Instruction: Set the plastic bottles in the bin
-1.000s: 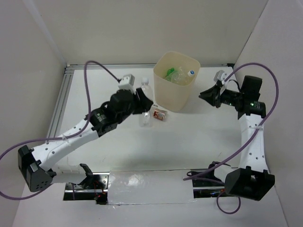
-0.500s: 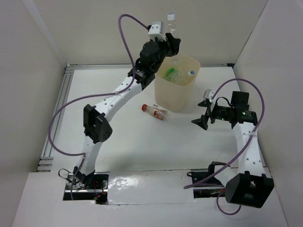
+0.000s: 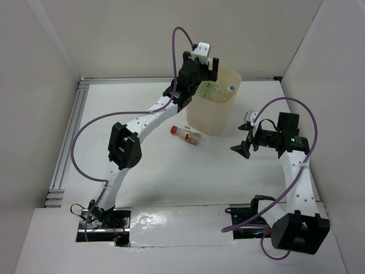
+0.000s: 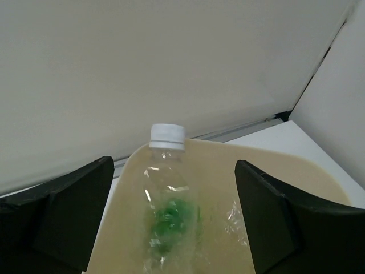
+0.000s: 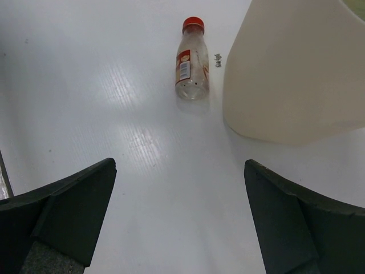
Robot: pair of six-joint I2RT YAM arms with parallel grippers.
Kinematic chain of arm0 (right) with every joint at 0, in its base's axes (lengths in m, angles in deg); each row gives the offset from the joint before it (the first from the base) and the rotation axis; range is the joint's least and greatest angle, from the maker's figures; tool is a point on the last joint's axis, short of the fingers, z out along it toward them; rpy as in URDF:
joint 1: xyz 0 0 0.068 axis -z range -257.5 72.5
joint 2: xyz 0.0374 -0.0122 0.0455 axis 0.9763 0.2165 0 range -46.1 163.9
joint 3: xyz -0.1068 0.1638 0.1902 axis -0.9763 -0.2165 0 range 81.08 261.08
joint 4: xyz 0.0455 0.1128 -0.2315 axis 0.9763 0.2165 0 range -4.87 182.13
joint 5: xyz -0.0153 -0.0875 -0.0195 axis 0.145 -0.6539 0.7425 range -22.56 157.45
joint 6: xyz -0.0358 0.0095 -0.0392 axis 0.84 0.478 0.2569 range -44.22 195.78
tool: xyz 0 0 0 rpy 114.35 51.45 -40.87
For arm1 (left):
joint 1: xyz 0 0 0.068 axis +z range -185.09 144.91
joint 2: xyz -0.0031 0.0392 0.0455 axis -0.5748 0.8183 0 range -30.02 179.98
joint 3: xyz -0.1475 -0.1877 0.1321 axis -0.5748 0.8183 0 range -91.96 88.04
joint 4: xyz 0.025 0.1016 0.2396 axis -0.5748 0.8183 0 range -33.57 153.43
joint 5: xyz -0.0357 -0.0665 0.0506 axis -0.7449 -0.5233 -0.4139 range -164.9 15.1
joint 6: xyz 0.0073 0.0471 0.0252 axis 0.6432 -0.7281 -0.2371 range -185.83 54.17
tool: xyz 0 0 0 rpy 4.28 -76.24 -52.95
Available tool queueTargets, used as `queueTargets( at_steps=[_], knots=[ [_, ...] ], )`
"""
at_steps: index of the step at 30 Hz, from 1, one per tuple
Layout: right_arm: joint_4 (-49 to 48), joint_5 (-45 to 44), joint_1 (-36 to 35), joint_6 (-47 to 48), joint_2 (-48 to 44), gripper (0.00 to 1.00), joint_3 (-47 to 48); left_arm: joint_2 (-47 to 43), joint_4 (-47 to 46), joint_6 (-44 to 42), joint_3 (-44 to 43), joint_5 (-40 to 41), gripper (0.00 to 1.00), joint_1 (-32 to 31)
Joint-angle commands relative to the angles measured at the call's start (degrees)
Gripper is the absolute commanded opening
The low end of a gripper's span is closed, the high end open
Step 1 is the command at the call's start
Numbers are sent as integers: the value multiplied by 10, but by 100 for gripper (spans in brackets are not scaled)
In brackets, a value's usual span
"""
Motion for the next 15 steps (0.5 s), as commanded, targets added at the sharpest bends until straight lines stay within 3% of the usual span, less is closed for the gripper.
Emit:
queueTargets(
  at_steps=[1, 4, 7, 8, 10, 15],
  knots=[
    [-14, 1, -16, 9, 13, 100, 15, -38, -42, -35, 8, -18, 100, -6],
    [9, -8, -62, 91, 33, 100, 16, -59, -42, -48, 0, -18, 100, -19],
    [-68, -63, -141, 91, 33, 100, -11, -100, -42, -61, 23, 1, 100, -46],
    [-125, -105, -191, 79, 26, 100, -26, -180, -57, -72, 74, 19, 100, -61],
    [-175, -158, -248, 78, 26, 99, -40, -216, -70, -72, 150, 34, 100, -73],
    [-319, -399, -453, 3, 54, 82, -65, -475, -59, -33, 430, 88, 100, -85]
  ],
)
